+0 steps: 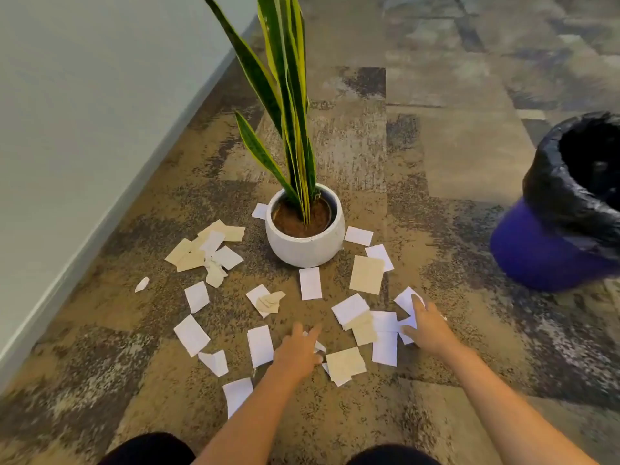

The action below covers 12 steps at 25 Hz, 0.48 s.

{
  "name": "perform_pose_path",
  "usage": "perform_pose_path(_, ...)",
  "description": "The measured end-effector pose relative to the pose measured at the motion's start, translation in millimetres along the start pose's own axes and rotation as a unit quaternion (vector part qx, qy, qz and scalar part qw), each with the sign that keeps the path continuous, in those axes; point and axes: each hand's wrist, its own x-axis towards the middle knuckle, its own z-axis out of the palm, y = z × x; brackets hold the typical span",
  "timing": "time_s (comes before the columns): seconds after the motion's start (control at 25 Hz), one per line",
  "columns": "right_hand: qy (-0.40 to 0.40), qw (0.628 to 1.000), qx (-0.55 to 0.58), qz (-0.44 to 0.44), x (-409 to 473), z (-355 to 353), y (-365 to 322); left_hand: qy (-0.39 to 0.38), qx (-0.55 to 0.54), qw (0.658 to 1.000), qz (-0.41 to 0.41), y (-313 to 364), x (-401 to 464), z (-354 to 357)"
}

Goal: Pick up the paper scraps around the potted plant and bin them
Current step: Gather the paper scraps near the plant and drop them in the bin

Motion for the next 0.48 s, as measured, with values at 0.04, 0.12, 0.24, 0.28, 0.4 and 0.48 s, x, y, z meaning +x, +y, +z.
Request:
perform_pose_path(0.04, 0.007, 1.0, 0.0, 0.003, 4.2, 4.5, 2.0, -0.015, 0.026, 0.999, 0.01, 1.0, 1.9, 4.1)
perform_pose_path(0.12, 0.019, 1.0, 0.016, 0.013, 10.9, 9.8, 4.8, -0.013, 0.072, 0.997, 0.017, 0.7, 4.8, 10.3)
perform_pose_path(0.24, 0.014, 0.999, 0.018, 0.037, 11.7, 17.0, 7.7, -0.005, 0.108, 0.994, 0.009, 4.4, 5.0, 13.5)
perform_pose_path(0.28, 0.014, 0.999, 0.007, 0.036, 11.4, 20.5, 8.8, -0.005, 0.115, 0.993, 0.011, 4.2, 5.2, 12.9)
perform_pose_path(0.4, 0.022, 0.999, 0.029, 0.036, 4.6, 30.2, 3.7, -0.002, 0.12, 0.993, 0.012, -1.6, 6.5, 15.4)
perform_pose_path(0.48, 0.04, 0.996, 0.066, 0.034, 1.2, 37.7, -0.5, 0.005, 0.127, 0.992, 0.014, -5.2, 4.6, 17.8)
